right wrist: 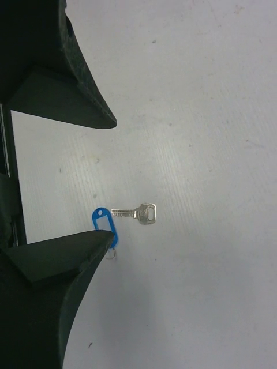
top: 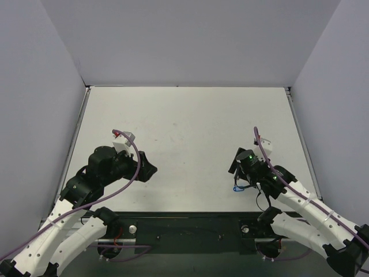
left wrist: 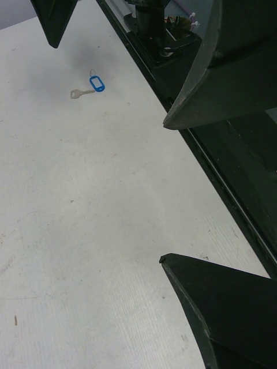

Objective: Remove the keys from the keyring

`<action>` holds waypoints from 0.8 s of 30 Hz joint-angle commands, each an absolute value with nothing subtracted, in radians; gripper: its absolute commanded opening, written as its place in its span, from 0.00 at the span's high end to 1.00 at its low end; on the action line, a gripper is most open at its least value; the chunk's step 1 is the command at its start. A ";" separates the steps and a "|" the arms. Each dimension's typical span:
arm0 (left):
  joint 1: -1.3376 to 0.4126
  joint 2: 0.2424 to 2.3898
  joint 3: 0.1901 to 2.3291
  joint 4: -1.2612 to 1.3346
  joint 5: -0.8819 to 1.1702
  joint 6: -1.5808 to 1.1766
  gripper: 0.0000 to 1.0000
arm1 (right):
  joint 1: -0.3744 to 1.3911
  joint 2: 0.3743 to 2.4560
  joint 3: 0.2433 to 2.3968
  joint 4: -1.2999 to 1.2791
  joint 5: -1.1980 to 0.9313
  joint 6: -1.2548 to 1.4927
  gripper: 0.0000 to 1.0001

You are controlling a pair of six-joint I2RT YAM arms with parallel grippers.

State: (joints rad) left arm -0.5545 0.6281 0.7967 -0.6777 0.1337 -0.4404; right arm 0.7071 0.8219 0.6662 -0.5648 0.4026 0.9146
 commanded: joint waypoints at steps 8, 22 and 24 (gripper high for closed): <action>-0.551 0.630 0.798 -0.635 0.130 -0.434 0.00 | 0.793 0.819 0.801 -0.434 0.642 0.729 0.30; -0.549 0.632 0.796 -0.630 0.133 -0.433 0.00 | 0.795 0.746 0.655 -0.265 0.738 0.653 0.27; -0.549 0.630 0.796 -0.629 0.132 -0.433 0.00 | 0.795 0.738 0.623 -0.261 0.735 0.678 0.27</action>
